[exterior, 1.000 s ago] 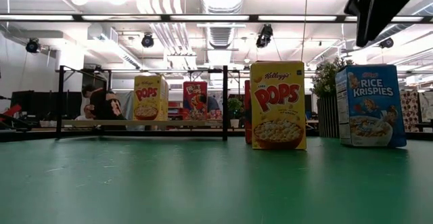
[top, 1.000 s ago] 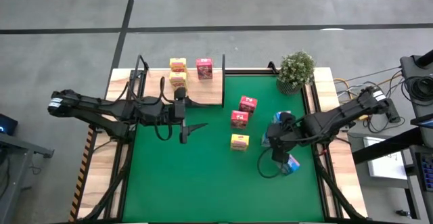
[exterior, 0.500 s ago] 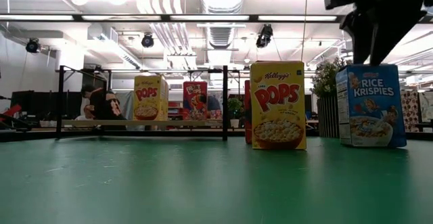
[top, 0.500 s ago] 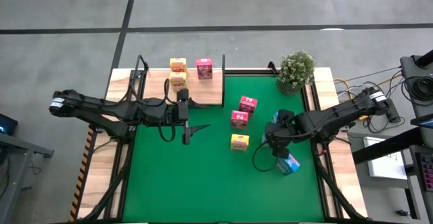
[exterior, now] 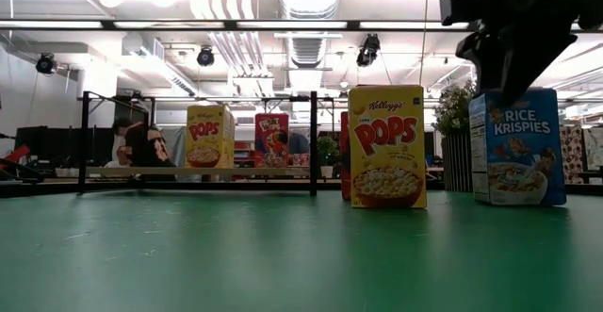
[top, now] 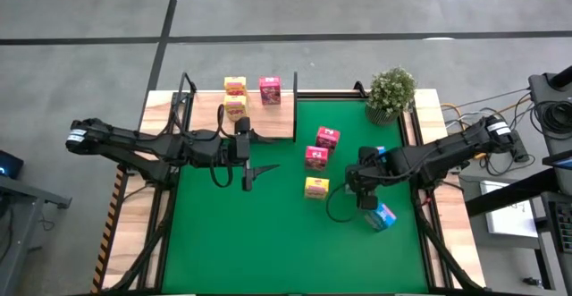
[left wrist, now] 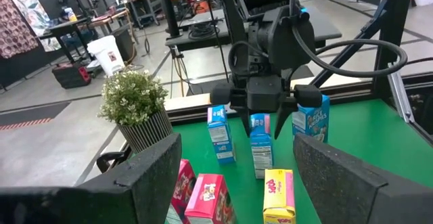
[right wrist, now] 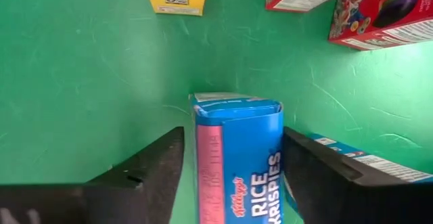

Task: Stack cereal on shelf
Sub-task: Put the middle blue cereal box on the shelf

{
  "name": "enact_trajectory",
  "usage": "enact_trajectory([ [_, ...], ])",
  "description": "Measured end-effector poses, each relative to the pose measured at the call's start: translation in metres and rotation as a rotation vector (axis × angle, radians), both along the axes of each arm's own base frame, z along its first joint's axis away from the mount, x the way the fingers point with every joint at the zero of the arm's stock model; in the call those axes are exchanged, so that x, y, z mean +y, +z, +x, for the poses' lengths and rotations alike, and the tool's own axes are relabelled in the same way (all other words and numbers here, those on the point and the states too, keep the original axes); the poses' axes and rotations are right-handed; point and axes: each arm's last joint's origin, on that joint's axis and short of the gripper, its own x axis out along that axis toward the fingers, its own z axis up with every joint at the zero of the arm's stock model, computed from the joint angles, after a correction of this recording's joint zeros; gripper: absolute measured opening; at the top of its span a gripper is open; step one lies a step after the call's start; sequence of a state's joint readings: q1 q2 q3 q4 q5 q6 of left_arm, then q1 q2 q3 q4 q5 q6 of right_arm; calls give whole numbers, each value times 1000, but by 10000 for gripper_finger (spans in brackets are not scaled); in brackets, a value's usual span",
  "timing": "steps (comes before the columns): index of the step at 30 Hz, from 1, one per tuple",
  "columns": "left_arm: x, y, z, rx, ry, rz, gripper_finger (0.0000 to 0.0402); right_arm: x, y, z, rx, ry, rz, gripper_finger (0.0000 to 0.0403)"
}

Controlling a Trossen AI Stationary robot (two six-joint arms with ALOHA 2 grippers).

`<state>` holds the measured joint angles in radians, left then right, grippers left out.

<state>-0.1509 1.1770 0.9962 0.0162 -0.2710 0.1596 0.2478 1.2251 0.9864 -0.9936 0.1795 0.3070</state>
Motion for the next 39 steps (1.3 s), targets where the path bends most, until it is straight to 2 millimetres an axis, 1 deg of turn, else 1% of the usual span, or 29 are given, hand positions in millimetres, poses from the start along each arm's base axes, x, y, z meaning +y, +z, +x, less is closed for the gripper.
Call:
enact_trajectory([
  [8,0,0,0,0,0,0,268,0,1,0,-6,-11,10,156],
  [13,0,0,0,1,0,0,268,0,2,0,-11,-23,14,134],
  [16,0,0,0,1,0,0,268,0,11,0,-19,-30,19,129],
  [19,0,0,0,1,1,-4,268,0,26,0,-17,-31,18,128],
  [23,0,-1,0,3,2,-10,268,1,55,2,-65,-36,24,127],
  [26,0,-1,0,4,-4,-12,268,1,79,5,-137,-38,25,127],
  [32,-1,-1,0,4,-15,-28,268,-3,124,3,-268,-33,-50,127],
  [36,-1,-3,2,6,-17,-42,268,-4,145,5,-379,-10,-116,127],
  [39,-2,-9,9,22,-19,-44,268,-2,154,13,-482,50,-139,127],
])
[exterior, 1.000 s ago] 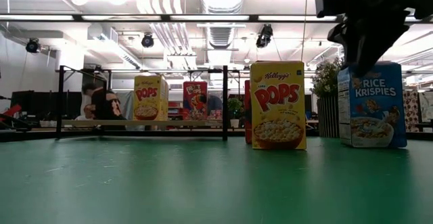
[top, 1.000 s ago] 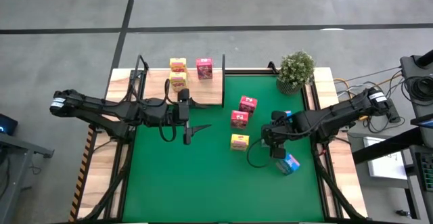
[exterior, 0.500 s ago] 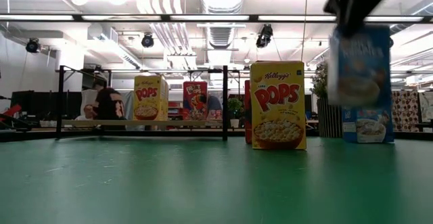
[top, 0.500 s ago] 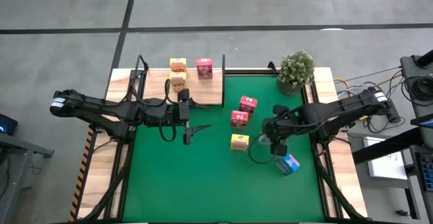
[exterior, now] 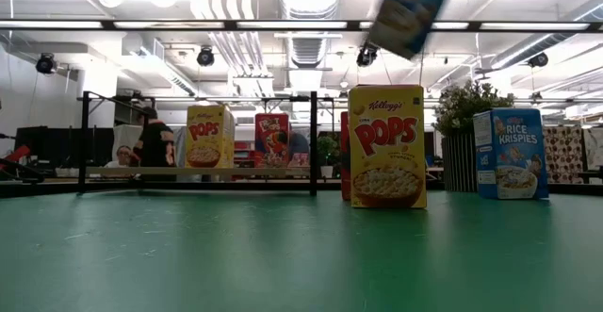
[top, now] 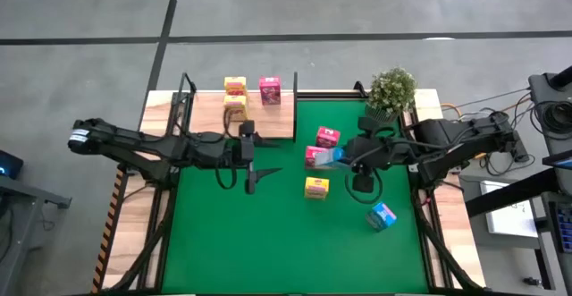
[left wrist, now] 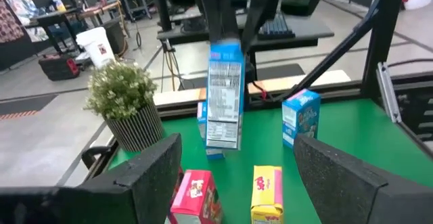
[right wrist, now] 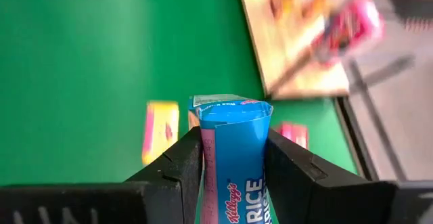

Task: Stack cereal on shelf
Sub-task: Put the middle blue cereal box on the shelf

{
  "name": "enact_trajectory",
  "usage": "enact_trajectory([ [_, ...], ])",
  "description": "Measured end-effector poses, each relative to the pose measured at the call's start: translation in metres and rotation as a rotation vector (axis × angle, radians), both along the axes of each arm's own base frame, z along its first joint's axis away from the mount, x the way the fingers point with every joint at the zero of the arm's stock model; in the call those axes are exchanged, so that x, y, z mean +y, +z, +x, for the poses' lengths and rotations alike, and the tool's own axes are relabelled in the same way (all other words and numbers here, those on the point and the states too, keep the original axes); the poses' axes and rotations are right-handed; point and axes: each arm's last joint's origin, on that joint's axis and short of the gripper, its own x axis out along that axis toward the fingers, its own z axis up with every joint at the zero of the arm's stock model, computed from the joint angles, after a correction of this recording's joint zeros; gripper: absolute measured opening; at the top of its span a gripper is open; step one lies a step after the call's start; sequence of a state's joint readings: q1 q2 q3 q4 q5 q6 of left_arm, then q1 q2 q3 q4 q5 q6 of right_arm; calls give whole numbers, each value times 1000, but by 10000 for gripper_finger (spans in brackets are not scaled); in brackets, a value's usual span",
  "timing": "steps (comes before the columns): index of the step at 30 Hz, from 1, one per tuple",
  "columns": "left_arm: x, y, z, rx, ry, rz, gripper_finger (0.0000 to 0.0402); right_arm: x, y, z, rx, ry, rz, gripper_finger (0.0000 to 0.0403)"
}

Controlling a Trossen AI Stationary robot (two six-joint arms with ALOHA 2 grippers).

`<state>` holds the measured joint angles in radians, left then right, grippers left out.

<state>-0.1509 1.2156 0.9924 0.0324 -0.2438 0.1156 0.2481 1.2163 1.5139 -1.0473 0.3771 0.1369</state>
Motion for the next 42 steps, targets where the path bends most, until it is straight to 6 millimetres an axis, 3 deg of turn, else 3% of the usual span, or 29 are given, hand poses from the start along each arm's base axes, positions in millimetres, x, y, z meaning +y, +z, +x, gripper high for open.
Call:
enact_trajectory([
  [5,-3,-16,20,23,0,3,268,5,6,18,-117,110,-88,125],
  [10,-5,-26,35,17,0,5,268,10,-5,40,-99,185,-163,123],
  [19,-6,-34,43,26,8,8,268,17,-27,67,-30,226,-214,123],
  [33,-6,-48,52,72,72,50,268,15,-27,71,-42,219,-214,123],
  [42,-5,-44,48,76,63,59,268,5,-27,74,-49,171,-201,123],
])
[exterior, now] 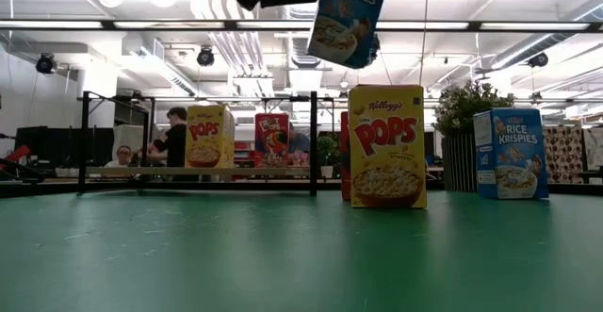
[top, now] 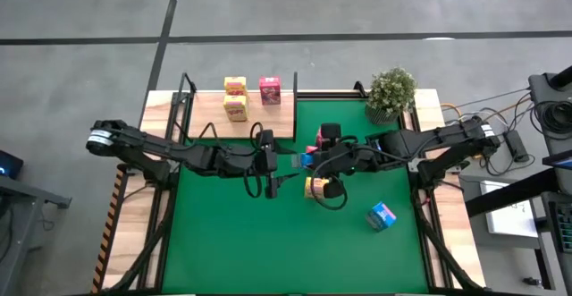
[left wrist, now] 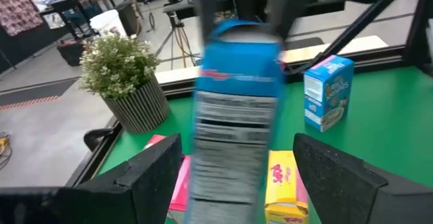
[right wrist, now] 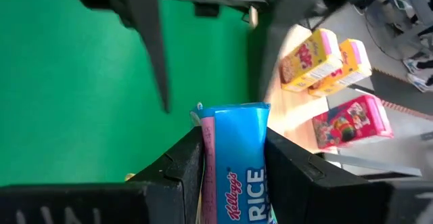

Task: Stack cereal on shelf
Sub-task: Put the middle blue cereal box on the shelf

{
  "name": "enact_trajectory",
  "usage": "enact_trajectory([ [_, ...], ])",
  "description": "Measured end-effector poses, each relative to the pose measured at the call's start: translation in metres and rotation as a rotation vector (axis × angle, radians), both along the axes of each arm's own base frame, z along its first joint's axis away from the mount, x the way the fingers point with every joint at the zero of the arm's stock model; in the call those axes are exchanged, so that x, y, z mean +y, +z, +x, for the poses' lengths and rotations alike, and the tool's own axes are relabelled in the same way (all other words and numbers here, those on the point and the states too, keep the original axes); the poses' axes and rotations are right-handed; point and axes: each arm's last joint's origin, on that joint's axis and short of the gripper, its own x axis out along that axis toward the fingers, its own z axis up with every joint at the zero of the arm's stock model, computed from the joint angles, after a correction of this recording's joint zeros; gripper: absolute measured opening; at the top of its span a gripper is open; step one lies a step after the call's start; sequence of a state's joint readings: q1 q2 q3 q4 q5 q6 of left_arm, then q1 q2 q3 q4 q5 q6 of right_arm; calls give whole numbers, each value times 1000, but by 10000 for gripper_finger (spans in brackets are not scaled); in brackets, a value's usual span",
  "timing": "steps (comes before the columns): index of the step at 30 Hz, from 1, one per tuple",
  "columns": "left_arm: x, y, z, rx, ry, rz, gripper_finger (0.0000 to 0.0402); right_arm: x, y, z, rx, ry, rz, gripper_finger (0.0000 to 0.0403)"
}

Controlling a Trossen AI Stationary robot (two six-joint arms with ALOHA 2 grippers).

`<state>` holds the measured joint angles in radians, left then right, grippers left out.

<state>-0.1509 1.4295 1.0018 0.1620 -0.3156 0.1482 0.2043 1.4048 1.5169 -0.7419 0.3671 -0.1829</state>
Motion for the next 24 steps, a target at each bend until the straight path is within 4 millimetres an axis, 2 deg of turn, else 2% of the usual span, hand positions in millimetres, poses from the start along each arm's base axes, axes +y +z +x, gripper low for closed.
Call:
enact_trajectory([
  [10,1,4,2,-21,-28,-48,268,0,0,1,-5,32,34,123],
  [20,1,-4,8,3,-27,-37,267,1,0,6,-30,52,30,120],
  [24,1,-4,8,3,-29,-29,252,1,0,6,-31,51,31,120],
])
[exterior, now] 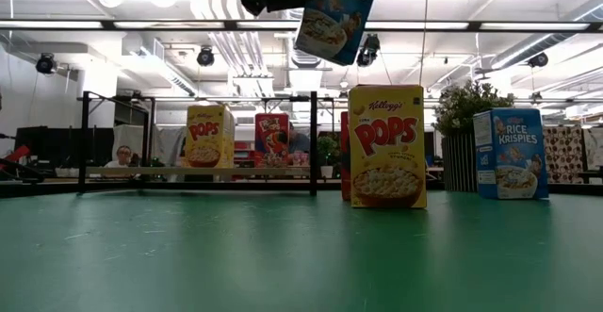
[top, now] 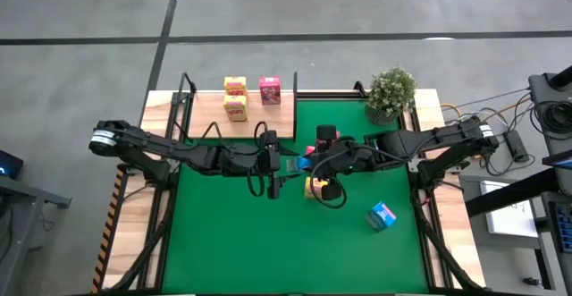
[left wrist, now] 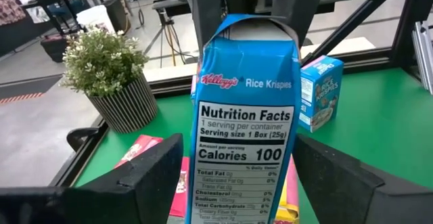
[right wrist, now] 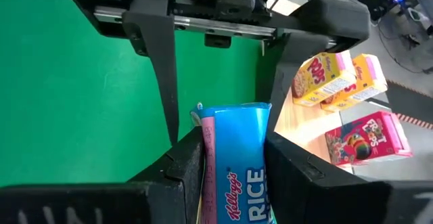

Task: Stack cereal on shelf
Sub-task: Put the middle blue cereal box on the shelf

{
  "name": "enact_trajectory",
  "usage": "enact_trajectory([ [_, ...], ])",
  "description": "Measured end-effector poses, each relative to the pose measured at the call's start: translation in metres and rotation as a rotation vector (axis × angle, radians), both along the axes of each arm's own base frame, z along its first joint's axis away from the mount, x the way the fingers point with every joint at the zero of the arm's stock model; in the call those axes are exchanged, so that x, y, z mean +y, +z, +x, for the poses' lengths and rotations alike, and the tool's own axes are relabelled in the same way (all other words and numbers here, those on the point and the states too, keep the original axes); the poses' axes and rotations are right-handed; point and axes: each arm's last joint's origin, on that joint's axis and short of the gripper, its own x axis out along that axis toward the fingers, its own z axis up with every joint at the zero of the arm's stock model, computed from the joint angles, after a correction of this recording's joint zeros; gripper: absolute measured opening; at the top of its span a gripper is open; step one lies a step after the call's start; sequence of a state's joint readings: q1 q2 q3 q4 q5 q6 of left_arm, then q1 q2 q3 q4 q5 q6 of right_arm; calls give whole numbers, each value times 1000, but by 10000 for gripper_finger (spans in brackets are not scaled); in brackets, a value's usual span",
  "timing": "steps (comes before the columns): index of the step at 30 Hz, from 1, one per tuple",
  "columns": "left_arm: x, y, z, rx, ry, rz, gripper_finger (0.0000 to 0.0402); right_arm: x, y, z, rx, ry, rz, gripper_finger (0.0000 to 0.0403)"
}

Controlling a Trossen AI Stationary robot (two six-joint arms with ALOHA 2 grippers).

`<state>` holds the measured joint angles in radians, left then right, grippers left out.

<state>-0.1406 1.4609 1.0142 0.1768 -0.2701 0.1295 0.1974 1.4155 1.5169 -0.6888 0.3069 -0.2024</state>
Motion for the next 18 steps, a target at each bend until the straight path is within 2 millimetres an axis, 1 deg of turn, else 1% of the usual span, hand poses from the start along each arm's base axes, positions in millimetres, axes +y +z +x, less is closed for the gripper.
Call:
enact_trajectory([
  [6,0,0,0,1,-1,2,201,0,0,0,0,0,0,135],
  [10,0,0,0,3,-1,3,176,0,0,0,-1,-7,10,158],
  [13,0,0,0,2,-1,3,167,0,0,0,-2,-10,16,181],
  [18,0,-1,0,4,-1,3,165,0,2,-1,-14,-13,15,211],
])
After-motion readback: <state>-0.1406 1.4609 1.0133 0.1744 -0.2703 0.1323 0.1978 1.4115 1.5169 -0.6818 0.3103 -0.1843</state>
